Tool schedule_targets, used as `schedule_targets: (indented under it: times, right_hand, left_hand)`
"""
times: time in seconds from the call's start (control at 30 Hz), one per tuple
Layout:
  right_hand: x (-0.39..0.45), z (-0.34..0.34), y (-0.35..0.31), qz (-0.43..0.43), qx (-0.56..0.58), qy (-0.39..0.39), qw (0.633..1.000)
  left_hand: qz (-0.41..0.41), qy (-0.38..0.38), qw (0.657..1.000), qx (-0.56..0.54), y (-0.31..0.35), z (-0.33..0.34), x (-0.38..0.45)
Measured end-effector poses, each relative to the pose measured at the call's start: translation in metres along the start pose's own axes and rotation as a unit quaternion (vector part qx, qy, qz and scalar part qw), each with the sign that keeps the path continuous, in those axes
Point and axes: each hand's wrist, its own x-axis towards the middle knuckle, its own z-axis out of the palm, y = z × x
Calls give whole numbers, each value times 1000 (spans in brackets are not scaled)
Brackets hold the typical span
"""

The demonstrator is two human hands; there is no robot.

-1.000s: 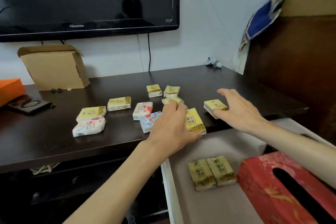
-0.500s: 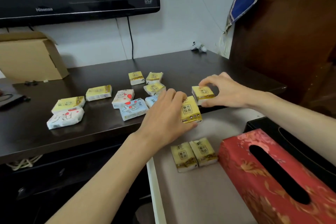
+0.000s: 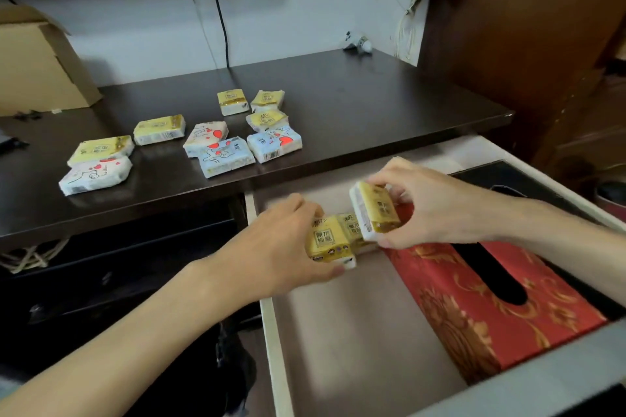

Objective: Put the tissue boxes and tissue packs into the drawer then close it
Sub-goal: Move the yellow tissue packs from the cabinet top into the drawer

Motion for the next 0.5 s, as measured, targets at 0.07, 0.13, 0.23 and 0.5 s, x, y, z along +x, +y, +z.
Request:
schedule_targets:
  times: [0.07,0.13,0.23,0.5]
  right_hand:
    - [-5,8,-5,-30,-88,-12,996]
    - [-7,16,-9,-52,-161,-33,985]
    - [-12,24,-8,-46,-208,-67,975]
    - [-3,28,-7,-63,-269,-122,953]
  left_hand:
    - [3,-18,1000,18,0,10,-10]
    - [11,-31,998,47,-1,18,-18]
    - [34,-32,994,100,0,27,-23]
    - [43,-43,992,110,10,35,-13]
